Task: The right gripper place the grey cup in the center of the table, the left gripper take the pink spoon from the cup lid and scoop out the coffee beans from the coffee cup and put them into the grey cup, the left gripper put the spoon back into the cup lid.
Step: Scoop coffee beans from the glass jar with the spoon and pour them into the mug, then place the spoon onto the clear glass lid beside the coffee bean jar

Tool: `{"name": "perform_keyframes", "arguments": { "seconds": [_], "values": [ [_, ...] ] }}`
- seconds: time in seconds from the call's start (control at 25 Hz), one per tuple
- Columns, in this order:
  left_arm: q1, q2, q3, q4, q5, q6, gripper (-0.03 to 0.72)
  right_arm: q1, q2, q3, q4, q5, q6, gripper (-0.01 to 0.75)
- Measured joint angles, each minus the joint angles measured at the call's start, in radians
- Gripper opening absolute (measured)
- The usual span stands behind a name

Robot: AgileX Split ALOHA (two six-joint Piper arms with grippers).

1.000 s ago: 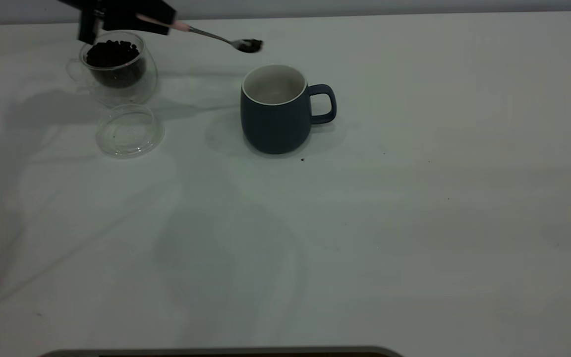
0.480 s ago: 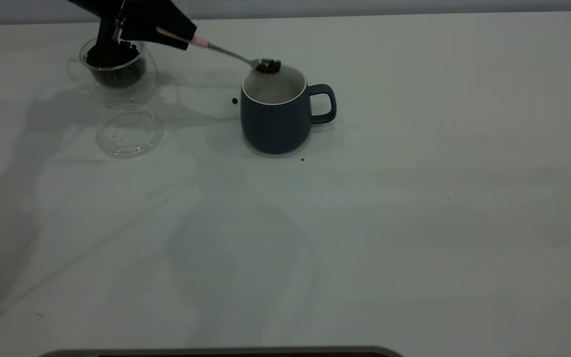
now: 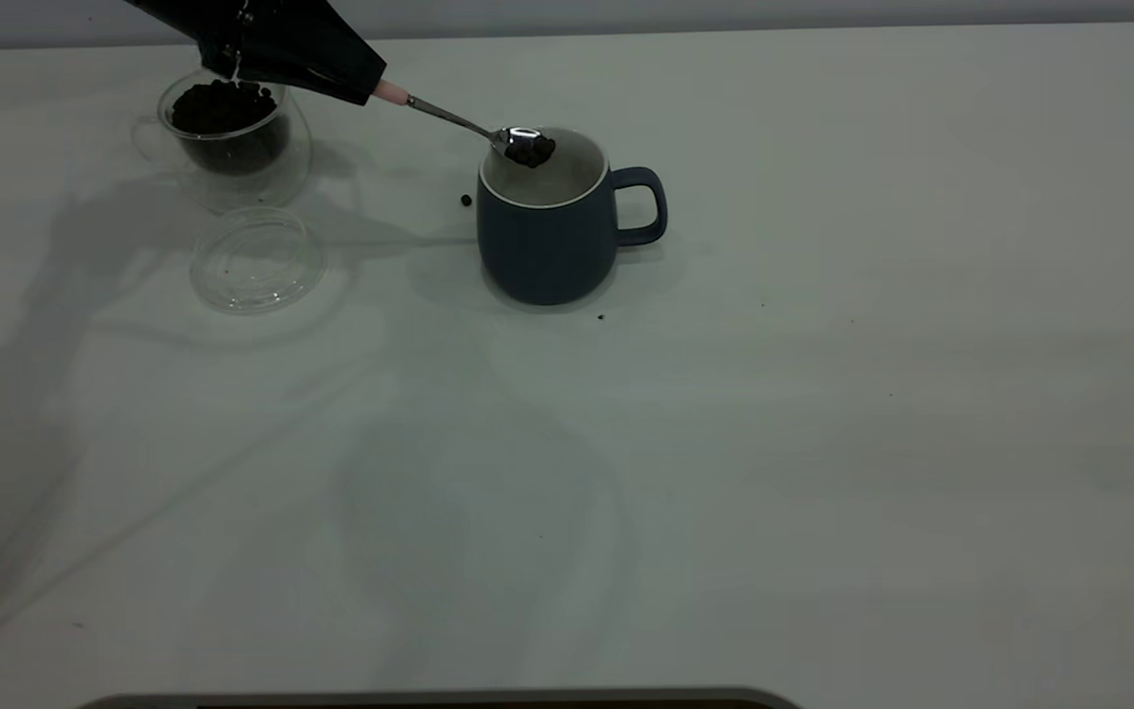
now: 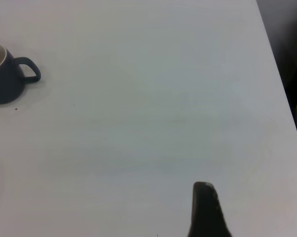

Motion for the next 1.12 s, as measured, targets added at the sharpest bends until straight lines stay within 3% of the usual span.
{"name": "perform_keyframes", "arguments": {
  "seconds": [0.28,0.48,0.76,1.12],
  "values": [
    [0.000,0.000,0.000,0.000,0.000,0.342,0.129,0.000,0.000,0.000,0.000,0.000,0.000,0.519],
    [0.000,-0.010,0.000,-0.001,0.000,0.379,0.129,0.000,0.000,0.000,0.000,0.000,0.000,0.519],
    [0.021,-0.154,0.000,0.000,0.000,0.173,0.129,0.000,0.000,0.000,0.000,0.000,0.000,0.519],
    [0.160,-0.431,0.000,0.191,0.000,-0.169,0.129,0.000,0.000,0.000,0.000,0.000,0.000,0.519]
  ]
}}
